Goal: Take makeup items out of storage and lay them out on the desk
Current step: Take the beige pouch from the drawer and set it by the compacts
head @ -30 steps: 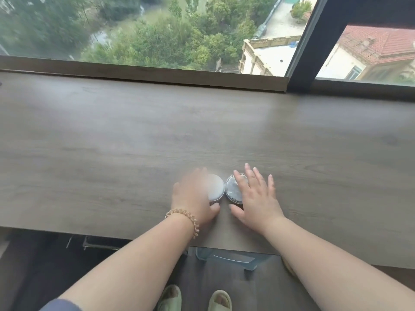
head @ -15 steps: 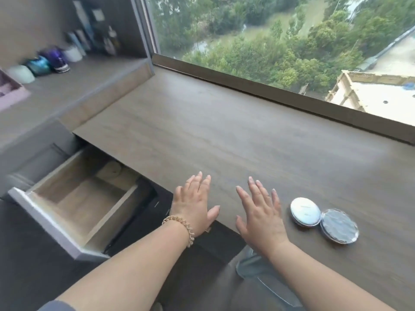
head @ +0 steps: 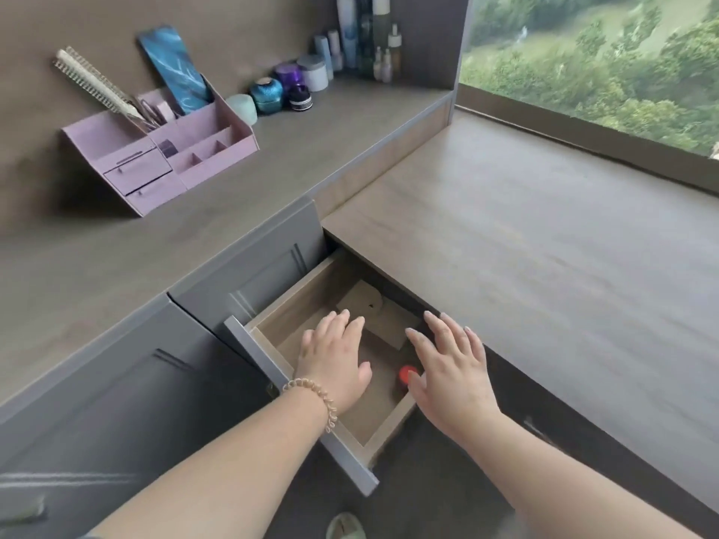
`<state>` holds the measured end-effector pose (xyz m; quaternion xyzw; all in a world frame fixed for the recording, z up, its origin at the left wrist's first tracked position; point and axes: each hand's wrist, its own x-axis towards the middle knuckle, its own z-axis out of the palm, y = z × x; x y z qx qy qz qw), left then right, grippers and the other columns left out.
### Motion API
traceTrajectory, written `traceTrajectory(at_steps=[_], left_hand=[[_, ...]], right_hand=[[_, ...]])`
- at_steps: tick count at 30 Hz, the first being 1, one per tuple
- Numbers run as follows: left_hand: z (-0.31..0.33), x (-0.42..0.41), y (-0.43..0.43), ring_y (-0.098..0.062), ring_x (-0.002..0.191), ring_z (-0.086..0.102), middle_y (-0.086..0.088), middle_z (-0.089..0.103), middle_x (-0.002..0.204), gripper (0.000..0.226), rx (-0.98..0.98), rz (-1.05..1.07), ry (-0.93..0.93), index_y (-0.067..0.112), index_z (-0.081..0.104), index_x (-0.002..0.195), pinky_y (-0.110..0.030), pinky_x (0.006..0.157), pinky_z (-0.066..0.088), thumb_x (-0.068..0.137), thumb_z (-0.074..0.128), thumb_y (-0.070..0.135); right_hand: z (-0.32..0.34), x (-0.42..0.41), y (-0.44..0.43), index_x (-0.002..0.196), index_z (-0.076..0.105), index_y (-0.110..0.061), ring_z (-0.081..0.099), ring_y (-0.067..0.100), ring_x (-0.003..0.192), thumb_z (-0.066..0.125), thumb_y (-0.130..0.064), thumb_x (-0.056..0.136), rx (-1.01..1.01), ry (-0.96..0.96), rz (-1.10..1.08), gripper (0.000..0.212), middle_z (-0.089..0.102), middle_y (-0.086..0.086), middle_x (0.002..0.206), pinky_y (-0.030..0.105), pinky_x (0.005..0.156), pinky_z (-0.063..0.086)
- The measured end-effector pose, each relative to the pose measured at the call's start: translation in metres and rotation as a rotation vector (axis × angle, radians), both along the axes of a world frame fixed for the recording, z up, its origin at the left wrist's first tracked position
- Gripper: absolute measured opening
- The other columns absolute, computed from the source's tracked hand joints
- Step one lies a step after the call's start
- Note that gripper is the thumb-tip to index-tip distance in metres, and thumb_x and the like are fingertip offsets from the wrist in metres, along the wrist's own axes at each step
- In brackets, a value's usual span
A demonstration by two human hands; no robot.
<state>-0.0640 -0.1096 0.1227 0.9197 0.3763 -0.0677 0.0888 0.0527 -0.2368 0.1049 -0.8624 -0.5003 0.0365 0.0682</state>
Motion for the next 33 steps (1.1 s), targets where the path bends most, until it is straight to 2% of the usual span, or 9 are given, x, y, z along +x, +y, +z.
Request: traceTrajectory(at_steps=[2,7,15,20,22,25,28,31,33], left_hand=[[-0.013,-0.013,0.025,-0.019,0.145,0.011,0.001,0.017,0.157,0.066,-0.017,0.032,0.003,0.028,0.020,0.145,-0.044,0.115,0.016,0.089,0.050,0.043],[-0.048,-0.012,0.055,-0.018,0.146,0.005,0.000,0.009,0.159,0.070,-0.108,0.014,0.049,0.027,0.013,0.147,-0.043,0.116,0.012,0.089,0.050,0.039],[-0.099,0.016,0.078,-0.021,0.146,-0.002,-0.001,0.009,0.159,0.067,-0.135,0.016,0.130,0.025,0.013,0.147,-0.042,0.113,0.014,0.090,0.046,0.031],[-0.129,0.039,0.087,-0.020,0.146,0.001,-0.001,0.011,0.158,0.071,-0.231,0.134,0.127,0.024,0.015,0.146,-0.039,0.112,0.016,0.085,0.050,0.026],[-0.139,0.047,0.089,-0.020,0.146,0.003,-0.001,0.012,0.158,0.070,-0.255,0.170,0.119,0.023,0.018,0.145,-0.039,0.111,0.017,0.084,0.051,0.026],[-0.151,0.055,0.087,-0.019,0.144,0.009,-0.001,0.018,0.156,0.064,-0.305,0.226,0.082,0.023,0.024,0.143,-0.039,0.110,0.021,0.085,0.050,0.024],[-0.156,0.055,0.083,-0.021,0.139,0.022,-0.002,0.027,0.152,0.060,-0.369,0.291,-0.005,0.021,0.027,0.142,-0.038,0.106,0.027,0.085,0.048,0.018],[-0.155,0.049,0.082,-0.025,0.135,0.031,-0.005,0.030,0.151,0.064,-0.530,0.529,-0.197,0.018,0.023,0.145,-0.034,0.109,0.027,0.087,0.047,0.010],[-0.152,0.043,0.082,-0.026,0.133,0.037,-0.008,0.036,0.147,0.065,-0.639,0.717,-0.320,0.019,0.021,0.146,-0.032,0.107,0.029,0.088,0.046,0.008]], right_hand=[[-0.007,-0.014,0.032,0.128,0.051,-0.027,0.034,0.028,0.136,0.067,-0.038,0.073,-0.030,0.033,0.012,0.059,0.044,0.007,0.143,0.047,0.111,0.025],[-0.036,-0.010,0.078,0.143,0.029,-0.028,0.010,0.024,0.144,0.047,-0.034,0.086,-0.111,0.129,0.059,0.060,0.017,0.005,0.156,0.043,0.115,0.008],[-0.090,0.028,0.137,0.133,0.039,-0.025,0.049,0.027,0.119,0.042,-0.042,0.093,-0.316,0.289,-0.007,0.043,0.052,0.004,0.131,0.044,0.104,0.033],[-0.132,0.046,0.162,0.144,0.028,-0.014,0.036,0.030,0.132,0.027,-0.022,0.100,-0.344,0.652,-0.112,0.044,0.037,0.010,0.147,0.038,0.108,0.026],[-0.143,0.049,0.165,0.147,0.017,-0.024,0.028,0.026,0.138,0.028,-0.027,0.099,-0.322,0.533,-0.215,0.050,0.028,0.007,0.152,0.037,0.112,0.020],[-0.155,0.049,0.166,0.148,0.003,-0.030,0.021,0.031,0.139,0.040,-0.026,0.093,-0.457,0.322,-0.123,0.066,0.018,0.010,0.154,0.047,0.112,0.016],[-0.154,0.042,0.172,0.144,0.010,-0.033,0.031,0.033,0.130,0.049,-0.030,0.087,-0.436,0.305,-0.146,0.070,0.030,0.012,0.141,0.051,0.106,0.021],[-0.153,0.031,0.170,0.139,0.017,-0.036,0.041,0.031,0.118,0.062,-0.020,0.075,-0.355,0.343,-0.133,0.079,0.037,0.008,0.127,0.047,0.101,0.024],[-0.146,0.023,0.166,0.136,0.023,-0.036,0.047,0.032,0.109,0.059,-0.012,0.076,-0.288,0.425,-0.117,0.073,0.039,0.007,0.120,0.045,0.099,0.027]])
